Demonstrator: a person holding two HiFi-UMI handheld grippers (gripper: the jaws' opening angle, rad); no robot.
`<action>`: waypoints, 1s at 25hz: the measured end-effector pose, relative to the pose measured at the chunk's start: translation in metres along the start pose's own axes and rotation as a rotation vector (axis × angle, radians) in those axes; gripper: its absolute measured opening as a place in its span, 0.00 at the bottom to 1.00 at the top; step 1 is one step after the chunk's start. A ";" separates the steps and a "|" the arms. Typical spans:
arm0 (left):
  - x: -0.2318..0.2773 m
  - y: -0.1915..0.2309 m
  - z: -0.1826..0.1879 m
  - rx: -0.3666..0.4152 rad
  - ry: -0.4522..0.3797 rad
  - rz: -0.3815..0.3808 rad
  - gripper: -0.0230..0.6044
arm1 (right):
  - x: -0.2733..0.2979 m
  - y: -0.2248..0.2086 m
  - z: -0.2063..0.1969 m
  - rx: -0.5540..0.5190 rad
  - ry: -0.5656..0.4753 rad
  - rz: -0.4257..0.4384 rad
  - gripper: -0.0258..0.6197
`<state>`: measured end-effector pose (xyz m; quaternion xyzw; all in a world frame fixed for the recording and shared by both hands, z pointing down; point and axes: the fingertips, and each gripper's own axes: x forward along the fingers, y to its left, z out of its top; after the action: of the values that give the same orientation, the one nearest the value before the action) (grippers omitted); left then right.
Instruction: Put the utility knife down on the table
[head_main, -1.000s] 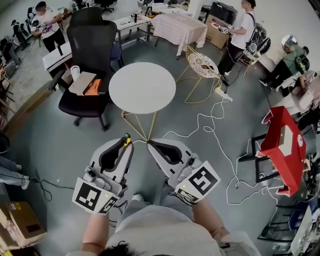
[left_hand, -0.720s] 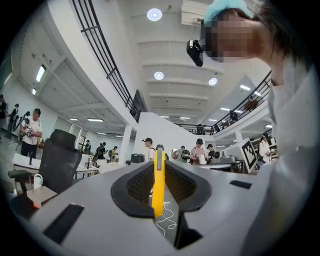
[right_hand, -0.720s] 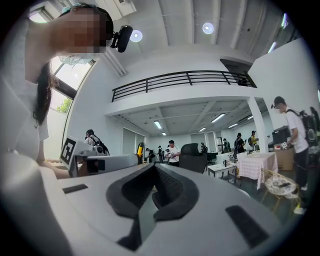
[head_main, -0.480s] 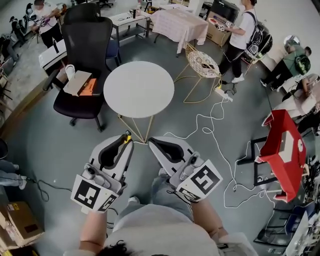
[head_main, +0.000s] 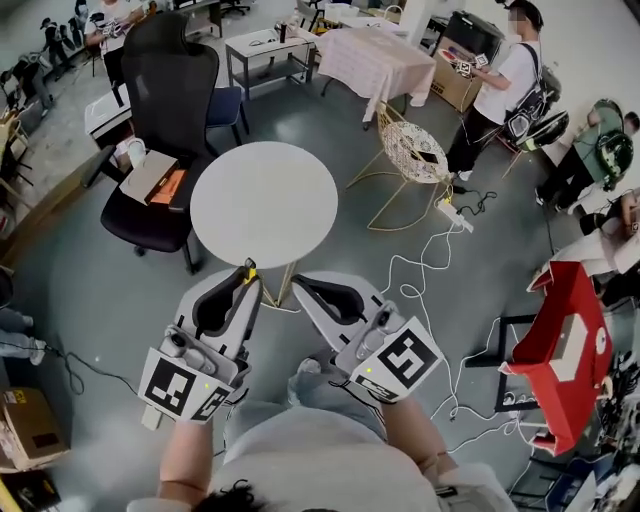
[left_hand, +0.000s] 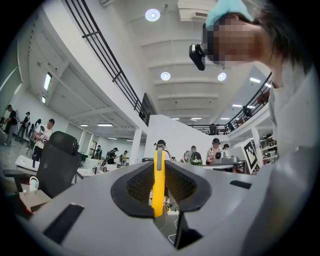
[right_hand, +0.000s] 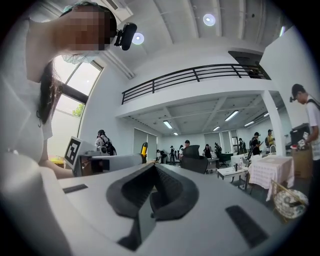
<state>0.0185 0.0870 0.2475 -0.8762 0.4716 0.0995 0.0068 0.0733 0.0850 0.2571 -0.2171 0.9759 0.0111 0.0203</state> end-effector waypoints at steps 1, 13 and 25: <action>0.008 -0.002 -0.001 0.001 -0.002 0.009 0.15 | -0.003 -0.008 -0.001 0.002 0.000 0.007 0.05; 0.061 0.011 -0.017 0.014 0.041 0.032 0.15 | 0.005 -0.068 -0.012 0.045 -0.009 0.022 0.05; 0.110 0.098 -0.024 0.015 0.069 -0.059 0.15 | 0.088 -0.121 -0.017 0.053 0.009 -0.053 0.05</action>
<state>0.0004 -0.0611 0.2587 -0.8924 0.4464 0.0653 0.0001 0.0446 -0.0619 0.2686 -0.2425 0.9698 -0.0161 0.0220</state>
